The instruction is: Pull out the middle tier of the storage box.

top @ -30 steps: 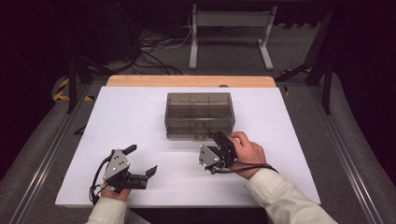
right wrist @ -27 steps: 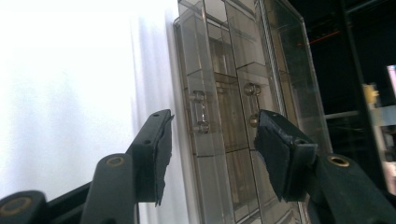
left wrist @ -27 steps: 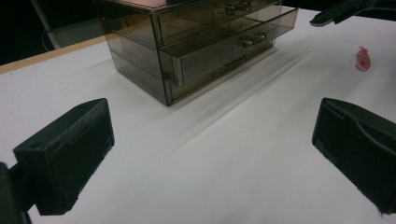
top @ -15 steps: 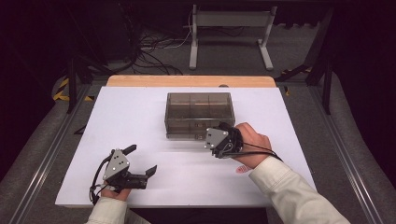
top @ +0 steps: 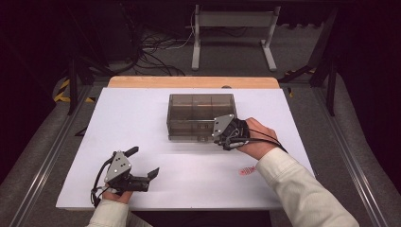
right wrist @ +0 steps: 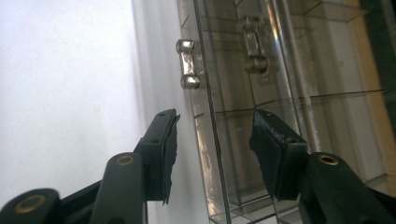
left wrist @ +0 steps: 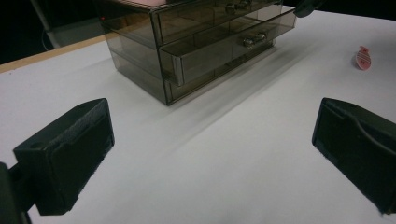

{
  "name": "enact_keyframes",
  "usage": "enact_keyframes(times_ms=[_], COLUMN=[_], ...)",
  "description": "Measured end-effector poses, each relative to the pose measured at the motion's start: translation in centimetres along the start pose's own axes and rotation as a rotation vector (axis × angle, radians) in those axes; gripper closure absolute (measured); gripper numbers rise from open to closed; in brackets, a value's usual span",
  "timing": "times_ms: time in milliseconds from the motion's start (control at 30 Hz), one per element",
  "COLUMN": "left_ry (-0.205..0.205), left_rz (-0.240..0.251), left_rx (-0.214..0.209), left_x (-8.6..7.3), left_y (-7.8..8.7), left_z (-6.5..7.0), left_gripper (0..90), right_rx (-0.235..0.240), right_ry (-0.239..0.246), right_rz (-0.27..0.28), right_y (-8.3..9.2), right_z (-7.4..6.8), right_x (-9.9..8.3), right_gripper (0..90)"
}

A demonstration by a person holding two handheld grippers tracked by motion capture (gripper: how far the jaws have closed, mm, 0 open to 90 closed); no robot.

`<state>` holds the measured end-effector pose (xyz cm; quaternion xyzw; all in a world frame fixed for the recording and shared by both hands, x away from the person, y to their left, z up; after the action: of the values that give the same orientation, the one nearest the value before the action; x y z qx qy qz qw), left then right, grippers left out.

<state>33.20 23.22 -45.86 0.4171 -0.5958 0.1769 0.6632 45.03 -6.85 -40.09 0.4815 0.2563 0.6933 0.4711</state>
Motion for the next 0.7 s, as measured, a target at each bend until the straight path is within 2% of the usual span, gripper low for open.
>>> enact_keyframes(times_ms=[167, 333, 400, 700], left_ry=[0.002, 0.003, 0.001, 0.001], left_rz=[0.000, 0.001, 0.000, 0.000], left_rx=[-0.002, -0.004, -0.004, -0.004], left_x=[0.0, 0.0, 0.0, 0.0], left_y=[0.0, 0.0, -0.1, -0.1], left_z=[0.0, 0.0, 0.0, 0.0], left_gripper=[0.1, 0.1, 0.1, 0.1], right_rx=[0.025, 0.085, 0.104, 0.148], right_ry=[-0.005, -0.011, -0.028, -0.027], right_rz=[-0.016, -0.050, -0.059, -0.097], right_y=[-0.5, -1.2, -1.3, -2.0], right_z=[0.6, 1.2, 1.3, 1.7], right_x=[-0.4, -0.8, -1.0, -1.1], right_gripper=[53.9, 56.2, 56.3, 59.4])
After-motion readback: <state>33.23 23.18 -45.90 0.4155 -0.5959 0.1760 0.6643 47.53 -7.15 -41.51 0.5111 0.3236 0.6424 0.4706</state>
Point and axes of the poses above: each handheld gripper's, and its own axes: y roughly backward along the jaws, x roughly out of its top, z roughly to its right, the point moved 4 cm from there along -y, roughly forward along the jaws, and after that the axes turned 1 degree about x, right-handed, at the moved point
